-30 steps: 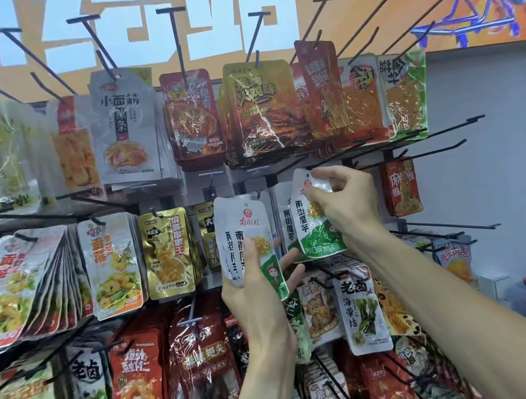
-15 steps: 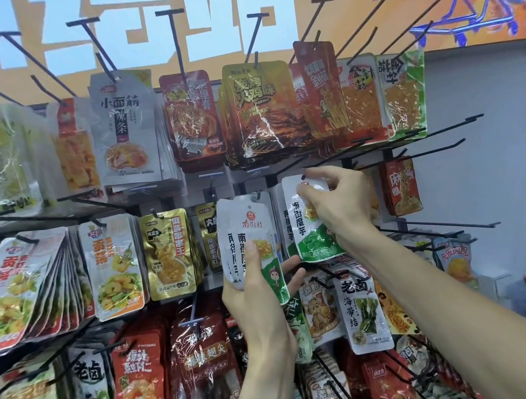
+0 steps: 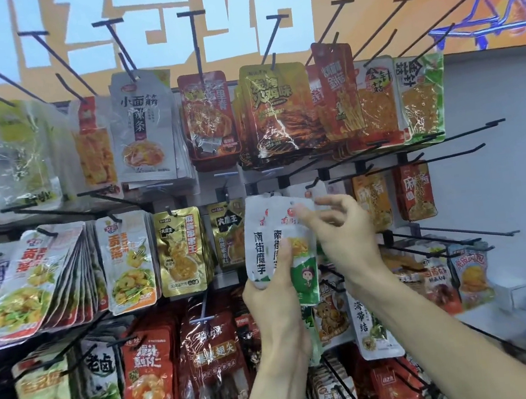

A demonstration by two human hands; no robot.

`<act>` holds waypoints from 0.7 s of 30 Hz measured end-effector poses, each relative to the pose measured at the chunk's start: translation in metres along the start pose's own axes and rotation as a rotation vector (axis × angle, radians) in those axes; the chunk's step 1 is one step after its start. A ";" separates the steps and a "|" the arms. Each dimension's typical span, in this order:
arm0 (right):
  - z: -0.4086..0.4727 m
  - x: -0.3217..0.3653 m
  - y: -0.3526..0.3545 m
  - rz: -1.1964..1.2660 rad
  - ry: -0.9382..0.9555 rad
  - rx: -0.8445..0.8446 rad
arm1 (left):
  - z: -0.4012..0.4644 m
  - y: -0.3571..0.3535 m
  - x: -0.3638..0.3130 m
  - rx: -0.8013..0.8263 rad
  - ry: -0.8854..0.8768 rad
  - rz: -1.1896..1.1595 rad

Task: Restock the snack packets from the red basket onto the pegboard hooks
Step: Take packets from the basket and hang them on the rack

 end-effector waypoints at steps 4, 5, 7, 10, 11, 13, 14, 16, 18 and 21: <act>0.002 -0.012 0.006 0.145 -0.073 -0.046 | -0.008 -0.009 0.006 0.002 0.002 -0.008; 0.008 -0.010 0.011 0.155 -0.053 -0.075 | -0.009 -0.009 0.006 -0.001 -0.001 -0.009; 0.019 -0.005 0.019 0.145 -0.011 -0.110 | -0.009 -0.007 0.002 0.012 -0.019 -0.019; 0.036 0.003 0.022 0.050 0.033 -0.103 | -0.008 -0.003 0.000 -0.015 -0.017 -0.006; 0.041 0.005 0.021 0.018 0.041 -0.088 | -0.008 -0.002 -0.001 -0.028 -0.019 0.001; 0.049 0.011 0.018 -0.012 0.066 -0.055 | -0.007 0.002 -0.002 -0.060 -0.034 0.003; 0.052 0.012 0.017 -0.026 0.076 -0.042 | -0.006 0.004 -0.002 -0.076 -0.044 0.002; 0.056 0.016 0.017 -0.071 0.087 -0.018 | -0.006 0.007 -0.004 -0.098 -0.056 -0.007; 0.058 0.017 0.017 -0.112 0.097 -0.005 | -0.006 0.009 -0.005 -0.107 -0.055 -0.020; 0.059 0.017 0.018 -0.130 0.098 0.002 | -0.007 0.012 -0.008 -0.114 -0.063 -0.023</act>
Point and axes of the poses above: each hand's wrist, its own z-axis towards the middle knuckle, its own y-axis out of the back of the hand, x = y × z, the point moved 6 cm from there along z, towards the middle knuckle, and after that the axes turned 15 degrees about z, right-handed, at the moved point
